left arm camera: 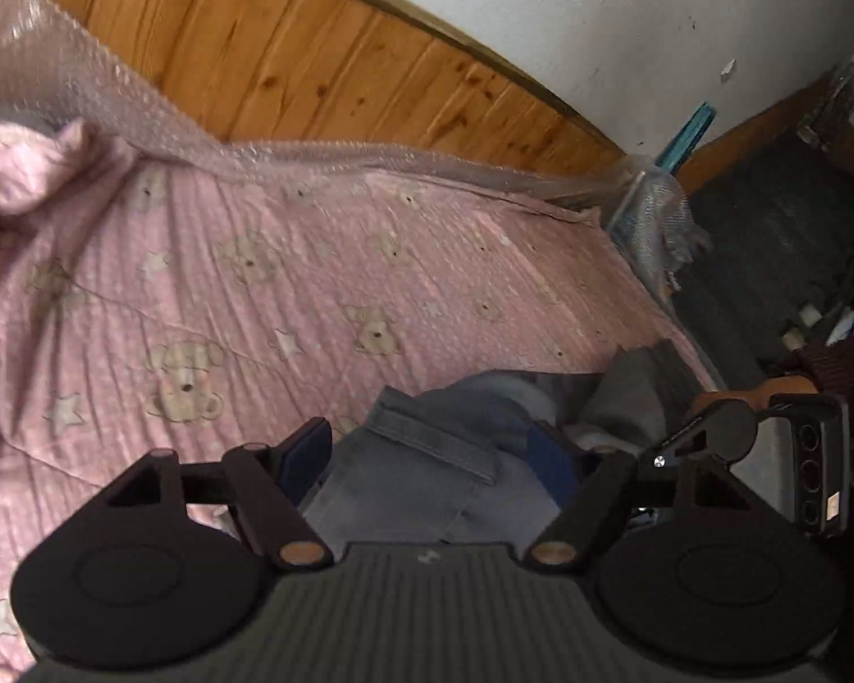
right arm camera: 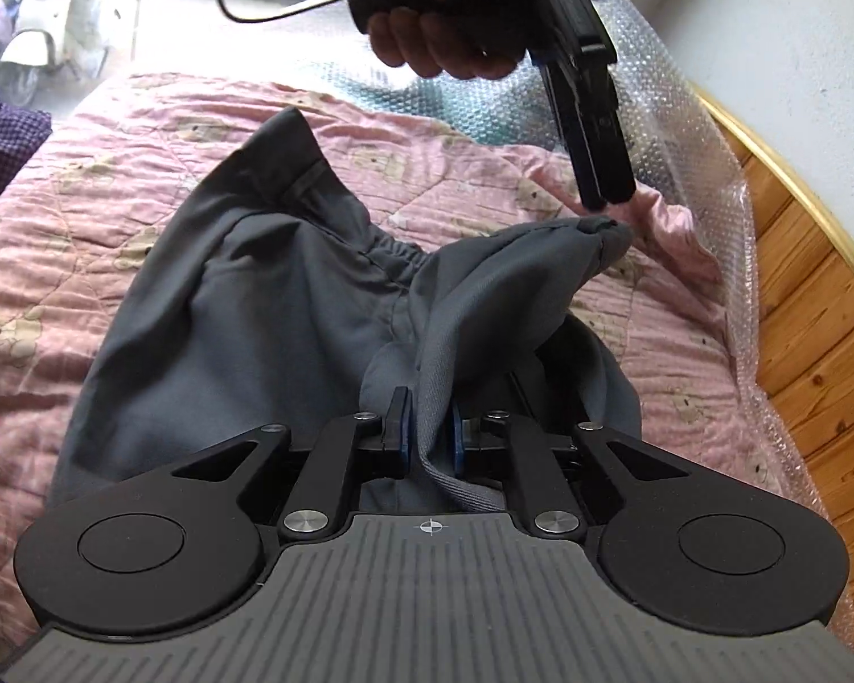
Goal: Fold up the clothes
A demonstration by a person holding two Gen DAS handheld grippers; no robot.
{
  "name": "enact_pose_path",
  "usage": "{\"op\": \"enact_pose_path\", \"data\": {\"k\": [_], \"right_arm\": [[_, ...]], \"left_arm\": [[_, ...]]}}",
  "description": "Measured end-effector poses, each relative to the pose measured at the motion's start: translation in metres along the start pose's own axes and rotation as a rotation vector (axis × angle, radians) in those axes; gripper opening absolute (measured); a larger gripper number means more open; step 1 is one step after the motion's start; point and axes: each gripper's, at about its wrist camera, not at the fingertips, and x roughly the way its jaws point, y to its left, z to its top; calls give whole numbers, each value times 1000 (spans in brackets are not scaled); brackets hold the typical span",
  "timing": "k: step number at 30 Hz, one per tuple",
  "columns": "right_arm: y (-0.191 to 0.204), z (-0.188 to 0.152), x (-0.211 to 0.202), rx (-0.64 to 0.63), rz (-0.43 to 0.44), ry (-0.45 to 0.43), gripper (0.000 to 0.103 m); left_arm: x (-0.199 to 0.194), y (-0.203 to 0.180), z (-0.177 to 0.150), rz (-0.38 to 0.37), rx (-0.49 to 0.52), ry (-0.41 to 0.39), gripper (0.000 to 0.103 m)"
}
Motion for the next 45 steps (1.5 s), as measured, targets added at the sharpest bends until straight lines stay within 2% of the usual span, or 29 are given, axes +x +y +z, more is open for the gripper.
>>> {"op": "enact_pose_path", "data": {"k": [3,5,6,8,10,12,13,15,16,18,19,20,22,23,24,26,28,29,30,31,32,34,36,38,40,42,43,45], "right_arm": [[-2,-1,3,-35,8,-6,15],[-1,-1,7,-61,14,-3,19],[-1,-1,8,-65,19,-1,20],[-2,-1,11,-66,29,2,23],[-6,-2,10,-31,43,1,30],[-19,0,4,46,70,-1,45],[-31,2,-2,110,92,-3,56],[-55,6,-13,239,136,-8,58],[-76,13,-22,337,166,-17,58],[-135,24,-42,572,241,-92,61],[-162,28,-49,652,257,-142,69],[-188,33,-52,696,244,-189,80],[-215,47,-27,642,265,-151,85],[-228,54,-13,610,278,-127,85],[-234,58,12,575,339,-63,85],[-236,62,61,505,485,72,85],[-219,58,104,462,674,212,85],[-210,55,125,440,768,283,69],[-202,55,136,416,796,318,51],[-194,55,145,393,811,347,16],[-193,59,145,375,765,317,10],[-209,72,134,376,622,203,4],[-236,79,122,458,453,104,1],[-270,71,109,639,319,-1,0],[-283,64,114,652,174,54,5],[-295,57,121,646,26,120,8],[-297,52,119,670,53,134,9],[-289,49,105,691,150,117,32]], "left_arm": [[16,35,-2,-118,-96,35,76],[25,58,-10,-211,-184,62,63],[28,62,-15,-242,-197,67,60],[27,64,-25,-274,-199,57,26],[17,57,-35,-260,-191,19,17],[-7,38,-48,-244,-190,-66,12],[-20,26,-56,-242,-193,-109,9],[-51,-5,-76,-239,-205,-200,8],[-65,-19,-86,-233,-214,-242,8],[-78,-41,-106,-193,-246,-298,8],[-80,-48,-112,-167,-252,-315,8],[-83,-56,-119,-141,-258,-331,8],[-86,-68,-125,-109,-250,-356,7],[-87,-74,-126,-102,-240,-364,7],[-88,-79,-125,-105,-225,-367,7],[-90,-91,-122,-111,-195,-372,7],[-91,-97,-122,-103,-178,-373,7],[-92,-99,-122,-96,-173,-373,7],[-92,-100,-123,-88,-167,-372,7],[-93,-101,-123,-74,-163,-376,7],[-97,-100,-123,-43,-166,-398,7],[-111,-97,-124,22,-187,-479,10],[-121,-82,-126,23,-245,-562,13],[-120,-62,-124,72,-307,-600,22],[-113,-41,-122,141,-378,-620,24],[-106,-22,-119,160,-416,-624,23],[-103,-17,-116,158,-410,-612,23],[-98,-10,-110,207,-394,-570,23]]}}
